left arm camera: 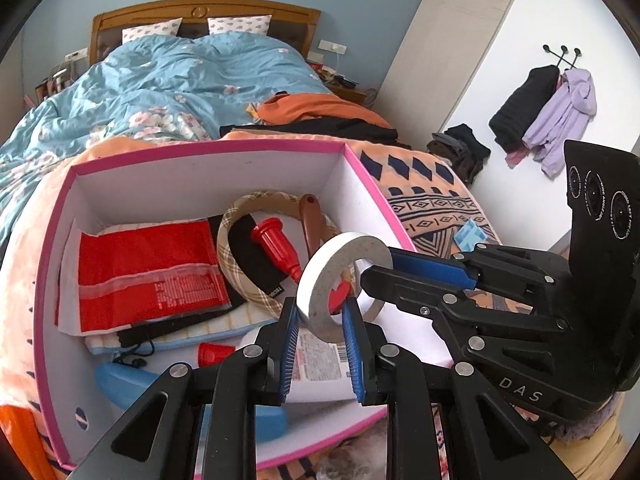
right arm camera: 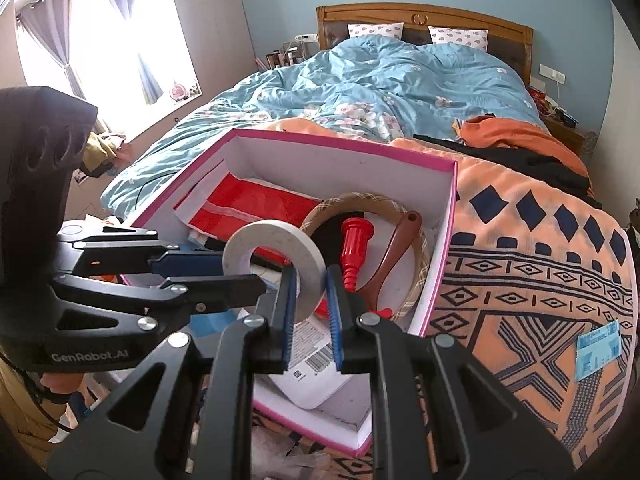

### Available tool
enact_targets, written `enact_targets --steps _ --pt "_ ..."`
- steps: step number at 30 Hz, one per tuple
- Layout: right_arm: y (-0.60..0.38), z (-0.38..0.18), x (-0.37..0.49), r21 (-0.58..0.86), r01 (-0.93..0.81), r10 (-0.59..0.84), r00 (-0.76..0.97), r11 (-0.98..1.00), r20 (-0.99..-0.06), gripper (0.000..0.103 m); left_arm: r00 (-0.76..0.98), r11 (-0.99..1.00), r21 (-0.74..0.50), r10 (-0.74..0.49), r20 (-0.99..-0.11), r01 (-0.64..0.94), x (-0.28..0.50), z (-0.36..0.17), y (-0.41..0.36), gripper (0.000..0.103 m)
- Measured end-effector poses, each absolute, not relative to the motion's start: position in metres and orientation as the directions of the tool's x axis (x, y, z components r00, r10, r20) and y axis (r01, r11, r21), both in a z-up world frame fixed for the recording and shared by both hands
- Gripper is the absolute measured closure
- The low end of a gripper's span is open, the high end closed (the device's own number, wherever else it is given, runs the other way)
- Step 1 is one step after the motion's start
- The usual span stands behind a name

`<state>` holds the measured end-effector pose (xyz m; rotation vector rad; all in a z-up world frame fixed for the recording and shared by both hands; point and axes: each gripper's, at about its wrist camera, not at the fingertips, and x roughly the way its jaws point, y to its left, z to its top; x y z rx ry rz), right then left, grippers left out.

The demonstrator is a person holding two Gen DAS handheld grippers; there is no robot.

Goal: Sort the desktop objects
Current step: 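Lift the tape roll with the right gripper and carry it over the box, then lower the tape roll into the pink box and open the right gripper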

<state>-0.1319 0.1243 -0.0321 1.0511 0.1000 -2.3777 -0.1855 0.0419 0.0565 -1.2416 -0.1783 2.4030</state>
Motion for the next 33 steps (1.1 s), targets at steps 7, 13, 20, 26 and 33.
enact_targets --steps 7,13,20,26,33 --pt "0.122 -0.037 -0.143 0.135 0.489 -0.423 -0.546 -0.862 -0.724 0.086 -0.493 -0.904 -0.306 0.420 -0.762 -0.298 -0.196 0.051 0.043 0.081" --pt "0.118 -0.041 -0.153 0.124 0.484 -0.404 -0.531 -0.866 -0.745 0.086 -0.473 -0.904 -0.327 0.423 -0.773 -0.275 -0.207 0.045 0.040 0.081" --pt "0.113 -0.047 -0.166 0.103 0.478 -0.374 -0.516 -0.872 -0.771 0.086 -0.457 -0.910 -0.328 0.411 -0.789 -0.253 -0.220 0.038 0.037 0.082" --pt "0.110 -0.055 -0.176 0.099 0.463 -0.353 -0.504 -0.881 -0.788 0.086 -0.438 -0.912 -0.332 0.408 -0.801 -0.241 -0.229 0.031 0.036 0.083" --pt "0.107 -0.060 -0.184 0.087 0.454 -0.330 -0.492 -0.887 -0.806 0.086 -0.423 -0.911 -0.343 0.410 -0.808 -0.227 -0.238 0.025 0.032 0.083"
